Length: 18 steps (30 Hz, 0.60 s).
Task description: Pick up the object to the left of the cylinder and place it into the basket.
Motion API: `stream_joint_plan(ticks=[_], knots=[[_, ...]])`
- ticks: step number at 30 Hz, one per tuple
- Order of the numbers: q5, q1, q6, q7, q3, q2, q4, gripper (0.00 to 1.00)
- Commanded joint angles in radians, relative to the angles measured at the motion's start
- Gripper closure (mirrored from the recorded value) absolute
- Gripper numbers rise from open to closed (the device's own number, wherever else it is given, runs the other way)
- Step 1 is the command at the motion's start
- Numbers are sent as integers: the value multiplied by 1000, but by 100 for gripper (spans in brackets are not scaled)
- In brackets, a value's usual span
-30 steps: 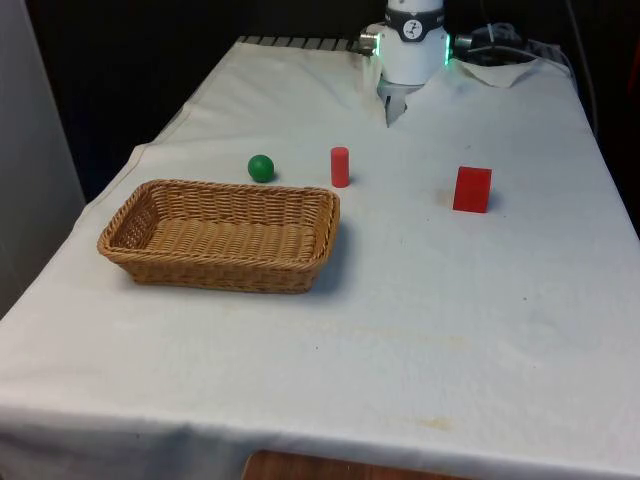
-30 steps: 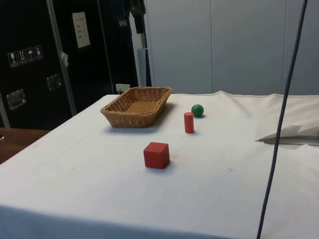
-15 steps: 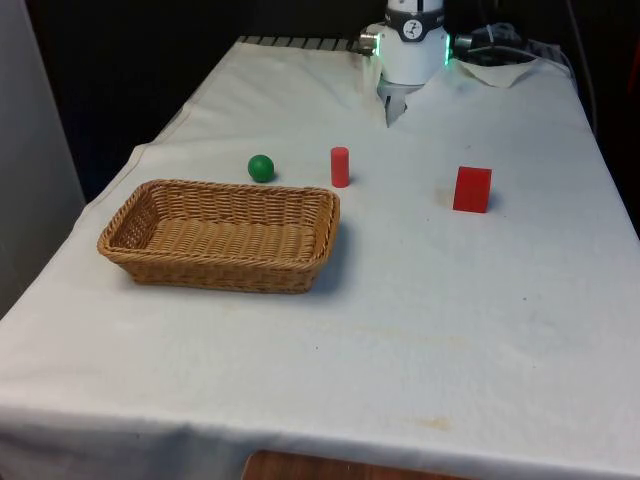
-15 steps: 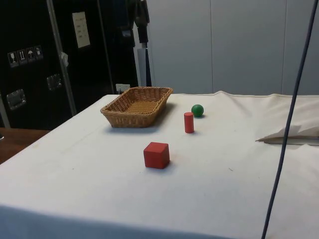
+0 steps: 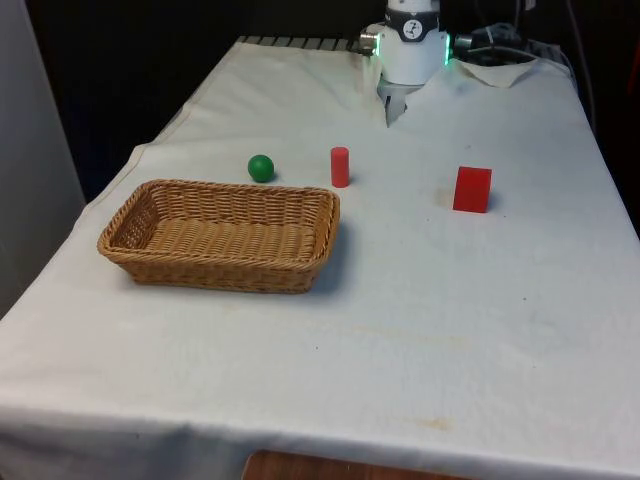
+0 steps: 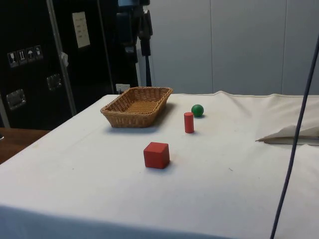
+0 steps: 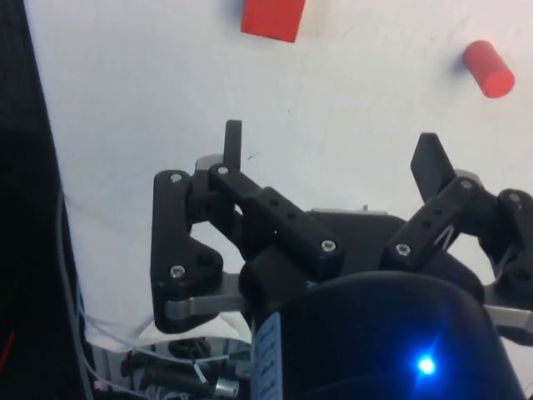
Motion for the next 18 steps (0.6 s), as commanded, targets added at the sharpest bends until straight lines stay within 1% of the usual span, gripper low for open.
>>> stream_joint_plan(ticks=[1,3,4,9,10,11,13,14,18], knots=[[-16,2,34,23,8,-6,-22,0],[-17,1,53,30,15,-4,-37,0],[-16,1,73,35,21,-2,-51,0],[-11,2,129,41,30,8,-87,0],[-4,0,107,29,28,5,-79,0],[-11,2,139,42,32,10,-93,0],[-10,1,162,45,35,16,-108,0],[-9,1,183,46,38,21,-119,0],[-7,1,226,45,41,36,-141,0]])
